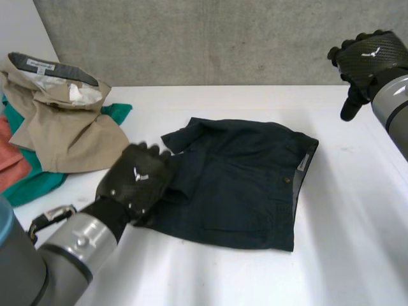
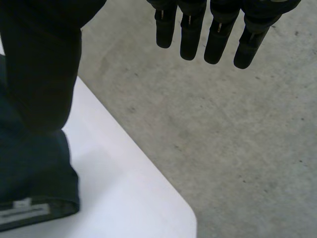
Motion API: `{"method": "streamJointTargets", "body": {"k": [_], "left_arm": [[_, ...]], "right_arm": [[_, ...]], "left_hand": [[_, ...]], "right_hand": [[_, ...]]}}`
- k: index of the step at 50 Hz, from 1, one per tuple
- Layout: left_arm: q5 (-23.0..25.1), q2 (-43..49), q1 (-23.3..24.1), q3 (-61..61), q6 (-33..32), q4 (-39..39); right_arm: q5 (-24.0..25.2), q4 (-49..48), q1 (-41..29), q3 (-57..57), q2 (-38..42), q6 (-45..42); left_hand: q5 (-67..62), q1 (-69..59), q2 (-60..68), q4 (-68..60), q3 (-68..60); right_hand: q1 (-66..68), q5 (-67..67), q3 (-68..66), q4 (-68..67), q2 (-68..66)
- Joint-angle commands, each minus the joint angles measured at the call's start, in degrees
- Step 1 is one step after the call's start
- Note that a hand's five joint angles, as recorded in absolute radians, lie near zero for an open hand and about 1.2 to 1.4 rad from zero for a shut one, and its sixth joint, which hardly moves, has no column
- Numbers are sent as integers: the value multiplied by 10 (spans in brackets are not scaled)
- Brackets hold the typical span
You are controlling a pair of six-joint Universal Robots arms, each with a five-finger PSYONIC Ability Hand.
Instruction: Fold the laundry.
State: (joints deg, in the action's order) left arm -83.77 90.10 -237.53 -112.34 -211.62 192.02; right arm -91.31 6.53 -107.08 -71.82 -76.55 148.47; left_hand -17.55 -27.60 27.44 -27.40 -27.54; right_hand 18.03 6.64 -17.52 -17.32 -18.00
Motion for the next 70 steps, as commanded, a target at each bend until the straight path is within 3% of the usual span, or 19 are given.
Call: {"method": "streamJointTargets", "body": {"k": [1,7,15,23,32,38,48,49,51,52,53,54,60,66,70], "left_arm": [[-1,6,-9,-44,-39,-1],[40,10,-59,-65,-67,0],[101,79,-127,-70,-109,1],[105,160,-185,-37,-171,9],[100,177,-187,-10,-174,77],[100,181,-182,-8,-173,103],[100,225,-178,5,-181,104],[100,227,-178,5,-181,104],[100,231,-178,6,-181,105],[100,231,-178,7,-181,105],[98,231,-176,11,-181,105],[98,230,-174,12,-180,106],[61,143,-147,17,-156,105],[4,-18,-101,64,-51,96],[-8,-91,-94,114,-7,29]], "right_arm": [[0,17,-7,-25,42,18],[15,23,-41,-159,6,149],[68,-34,-99,-324,-41,225],[31,-135,-158,-384,-21,219],[16,-171,-161,-385,43,177],[-12,-223,-162,-383,69,159],[-18,-226,-160,-375,88,118],[-18,-227,-157,-375,88,118],[-18,-227,-156,-375,84,118],[-18,-226,-155,-374,84,117],[-18,-226,-154,-372,79,115],[-18,-225,-154,-371,74,113],[-19,-192,-153,-345,-1,61],[-22,-78,-153,-258,-89,-23],[-29,6,-152,-162,-118,-32]], "left_hand": [[-109,-109,110,-111,-109],[-151,-151,152,-153,-151],[-150,-149,151,-151,-150],[-135,-134,136,-136,-135],[-136,-136,137,-138,-136],[-128,-127,129,-129,-128],[-134,-134,136,-136,-134],[-151,-151,152,-153,-151],[-243,-243,244,-245,-243],[-339,-338,340,-340,-339],[-523,-522,524,-524,-523],[-525,-524,526,-526,-525],[-525,-524,526,-526,-525],[-525,-524,526,-526,-525],[-525,-524,526,-526,-525]], "right_hand": [[0,13,-5,-7,0],[0,13,-5,-7,0],[26,40,-32,-34,-27],[50,64,-55,-57,-50],[129,143,-134,-136,-129],[352,366,-358,-360,-353],[534,548,-539,-541,-534],[614,628,-620,-622,-615],[620,634,-625,-627,-620],[620,634,-625,-627,-620],[620,634,-625,-627,-620],[620,634,-625,-627,-620],[620,634,-625,-627,-620],[620,634,-625,-627,-620],[620,634,-625,-627,-620]]}}
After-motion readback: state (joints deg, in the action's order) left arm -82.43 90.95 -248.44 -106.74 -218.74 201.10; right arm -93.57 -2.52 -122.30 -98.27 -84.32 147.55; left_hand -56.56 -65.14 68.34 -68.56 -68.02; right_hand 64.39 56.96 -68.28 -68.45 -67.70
